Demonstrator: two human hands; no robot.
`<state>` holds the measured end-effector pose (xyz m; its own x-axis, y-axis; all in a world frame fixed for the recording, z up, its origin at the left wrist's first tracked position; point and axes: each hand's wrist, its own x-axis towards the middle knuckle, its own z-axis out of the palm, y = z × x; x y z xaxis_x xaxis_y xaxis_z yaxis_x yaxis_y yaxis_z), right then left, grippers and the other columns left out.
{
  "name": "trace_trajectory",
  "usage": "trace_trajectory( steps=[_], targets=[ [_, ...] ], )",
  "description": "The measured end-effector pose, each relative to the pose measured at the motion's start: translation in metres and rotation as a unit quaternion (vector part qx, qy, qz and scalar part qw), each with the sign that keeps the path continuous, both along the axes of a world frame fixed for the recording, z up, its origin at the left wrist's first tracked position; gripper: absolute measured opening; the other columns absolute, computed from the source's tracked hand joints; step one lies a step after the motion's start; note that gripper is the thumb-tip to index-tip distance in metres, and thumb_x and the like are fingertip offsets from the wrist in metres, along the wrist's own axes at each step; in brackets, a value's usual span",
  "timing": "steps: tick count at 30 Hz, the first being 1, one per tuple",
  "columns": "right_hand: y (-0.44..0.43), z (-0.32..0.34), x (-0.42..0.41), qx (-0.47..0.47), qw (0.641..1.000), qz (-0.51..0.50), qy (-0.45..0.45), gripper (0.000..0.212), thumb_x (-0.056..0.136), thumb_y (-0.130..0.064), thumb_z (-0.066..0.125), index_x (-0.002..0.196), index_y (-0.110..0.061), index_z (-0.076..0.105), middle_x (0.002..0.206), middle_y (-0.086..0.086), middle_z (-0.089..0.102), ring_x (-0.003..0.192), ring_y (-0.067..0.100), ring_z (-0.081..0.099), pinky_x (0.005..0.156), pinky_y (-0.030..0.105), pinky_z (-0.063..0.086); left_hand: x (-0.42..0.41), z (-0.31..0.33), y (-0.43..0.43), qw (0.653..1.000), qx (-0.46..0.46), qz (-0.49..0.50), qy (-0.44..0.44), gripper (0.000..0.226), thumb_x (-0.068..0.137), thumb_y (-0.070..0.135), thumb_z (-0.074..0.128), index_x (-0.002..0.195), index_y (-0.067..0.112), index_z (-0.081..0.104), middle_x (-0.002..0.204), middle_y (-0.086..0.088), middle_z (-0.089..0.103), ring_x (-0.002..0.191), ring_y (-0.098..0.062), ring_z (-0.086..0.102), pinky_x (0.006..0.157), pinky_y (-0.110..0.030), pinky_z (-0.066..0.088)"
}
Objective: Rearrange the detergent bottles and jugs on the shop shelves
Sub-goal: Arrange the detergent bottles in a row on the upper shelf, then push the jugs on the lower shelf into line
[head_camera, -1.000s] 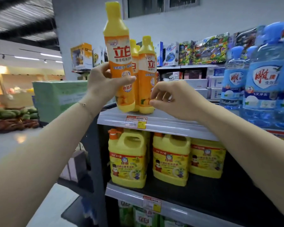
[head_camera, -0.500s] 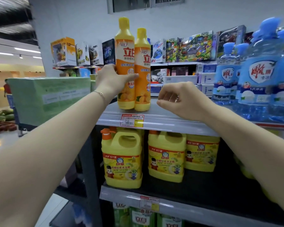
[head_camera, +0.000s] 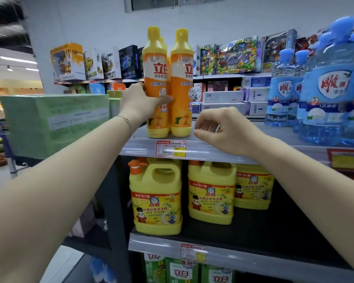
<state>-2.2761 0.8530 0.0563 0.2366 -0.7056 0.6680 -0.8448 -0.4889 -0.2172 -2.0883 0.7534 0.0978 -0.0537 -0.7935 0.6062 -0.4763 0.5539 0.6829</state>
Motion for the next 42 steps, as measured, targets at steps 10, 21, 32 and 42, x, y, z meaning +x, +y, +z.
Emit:
trace_trajectory(
  steps=[10,21,32,42],
  targets=[
    [-0.005,-0.008,0.027,-0.009,0.999,-0.021,0.04,0.011,0.086,-0.027,0.064,0.085,-0.017,0.066,0.071,-0.004,0.063,0.068,0.02,0.06,0.065,0.044,0.053,0.016,-0.021,-0.003,0.999,0.005,-0.034,-0.04,0.076,0.07,0.043,0.081,0.128,0.013,0.043,0.112,0.001,0.057,0.097,-0.016,0.058,0.076,-0.03,0.052],
    [0.019,-0.096,0.025,0.077,0.988,-0.059,0.116,0.016,0.089,-0.035,0.059,0.093,-0.02,0.064,0.076,-0.007,0.06,0.069,0.012,0.056,0.058,0.029,0.047,0.047,-0.152,0.031,0.872,-0.357,-0.09,-0.322,0.022,0.088,0.03,0.058,0.096,0.009,0.06,0.085,-0.002,0.063,0.071,-0.019,0.061,0.054,-0.029,0.05],
    [-0.039,-0.218,-0.035,0.299,0.868,-0.241,-0.314,0.094,0.073,-0.032,0.082,0.143,-0.01,0.023,0.127,0.006,0.051,0.121,0.028,0.051,0.091,0.033,0.045,0.018,-0.266,0.014,0.982,0.025,0.022,-0.185,0.07,0.065,0.044,0.083,0.1,0.02,0.028,0.095,-0.002,0.055,0.079,-0.03,0.061,0.056,-0.036,0.047],
    [-0.05,-0.231,-0.024,0.259,0.865,-0.263,-0.339,0.063,0.085,-0.024,0.071,0.135,-0.004,0.038,0.13,0.011,0.055,0.123,0.028,0.052,0.088,0.025,0.038,0.033,-0.297,0.008,0.997,-0.014,-0.006,-0.075,0.078,0.059,0.037,0.089,0.11,0.004,0.04,0.106,-0.007,0.048,0.091,-0.019,0.053,0.062,-0.033,0.047]
  ],
)
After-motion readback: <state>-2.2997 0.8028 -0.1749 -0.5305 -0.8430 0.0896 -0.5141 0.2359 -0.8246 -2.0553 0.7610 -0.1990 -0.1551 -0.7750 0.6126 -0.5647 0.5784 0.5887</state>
